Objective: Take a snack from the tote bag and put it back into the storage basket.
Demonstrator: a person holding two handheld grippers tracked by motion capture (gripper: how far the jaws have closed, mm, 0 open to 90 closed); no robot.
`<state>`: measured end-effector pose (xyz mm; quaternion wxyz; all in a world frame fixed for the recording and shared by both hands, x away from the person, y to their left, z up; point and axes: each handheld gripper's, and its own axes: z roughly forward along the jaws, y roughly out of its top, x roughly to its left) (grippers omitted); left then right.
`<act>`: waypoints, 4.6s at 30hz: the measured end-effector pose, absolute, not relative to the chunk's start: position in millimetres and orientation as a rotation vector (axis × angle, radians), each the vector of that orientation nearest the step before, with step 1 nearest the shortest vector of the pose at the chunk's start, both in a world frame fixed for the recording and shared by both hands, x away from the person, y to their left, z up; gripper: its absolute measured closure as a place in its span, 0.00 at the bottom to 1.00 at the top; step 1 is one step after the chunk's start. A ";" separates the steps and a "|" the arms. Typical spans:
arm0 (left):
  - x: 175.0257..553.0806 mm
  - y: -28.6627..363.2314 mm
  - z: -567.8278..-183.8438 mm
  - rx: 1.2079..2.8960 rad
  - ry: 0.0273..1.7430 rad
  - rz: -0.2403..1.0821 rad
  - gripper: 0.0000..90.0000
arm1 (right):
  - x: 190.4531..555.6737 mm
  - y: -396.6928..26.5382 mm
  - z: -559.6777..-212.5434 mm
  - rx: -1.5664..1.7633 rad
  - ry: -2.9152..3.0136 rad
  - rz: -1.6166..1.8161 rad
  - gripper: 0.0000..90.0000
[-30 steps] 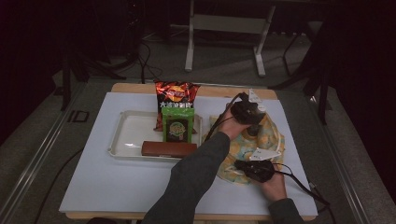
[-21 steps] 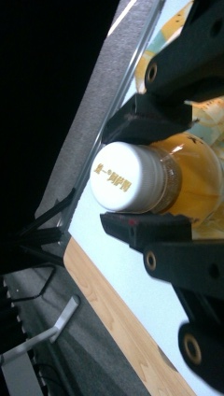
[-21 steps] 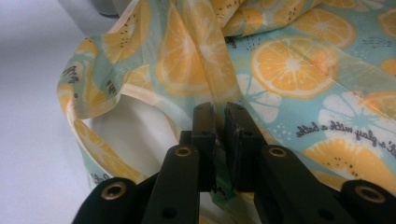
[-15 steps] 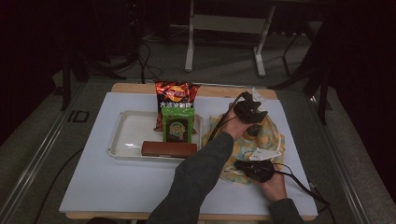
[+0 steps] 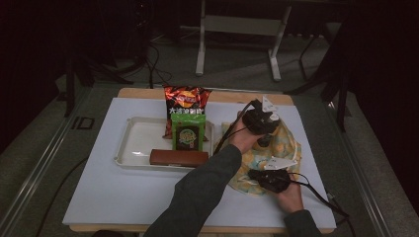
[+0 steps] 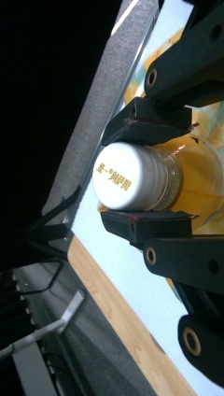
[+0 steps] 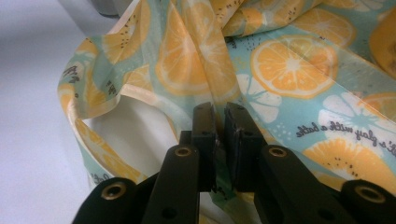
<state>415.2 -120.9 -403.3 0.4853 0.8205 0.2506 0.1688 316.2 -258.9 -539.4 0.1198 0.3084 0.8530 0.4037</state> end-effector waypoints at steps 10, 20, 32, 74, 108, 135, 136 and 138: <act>389.1 -105.9 -400.2 2.063 0.605 0.414 0.65 | 316.2 -258.9 -539.5 0.901 2.493 1.180 0.92; 377.7 -86.0 -411.1 2.099 0.646 0.407 0.65 | 316.1 -258.9 -539.4 0.903 2.492 1.177 0.92; 385.0 -69.1 -412.1 2.134 0.518 0.340 0.63 | 316.2 -259.0 -539.5 0.904 2.493 1.179 0.92; 393.4 -72.2 -417.2 2.065 0.470 0.292 0.65 | 317.1 -259.7 -539.5 0.913 2.498 1.186 0.91; 365.5 -55.2 -379.3 2.024 0.434 0.297 0.65 | 317.4 -259.9 -539.4 0.912 2.501 1.190 0.91; 339.8 -28.0 -370.5 2.007 0.422 0.289 0.65 | 317.6 -260.0 -539.4 0.915 2.502 1.190 0.91; 337.3 -25.3 -369.1 2.001 0.421 0.288 0.65 | 317.6 -260.0 -539.4 0.915 2.502 1.191 0.91; 335.7 -23.3 -368.0 1.999 0.420 0.286 0.65 | 317.6 -260.0 -539.5 0.915 2.502 1.191 0.91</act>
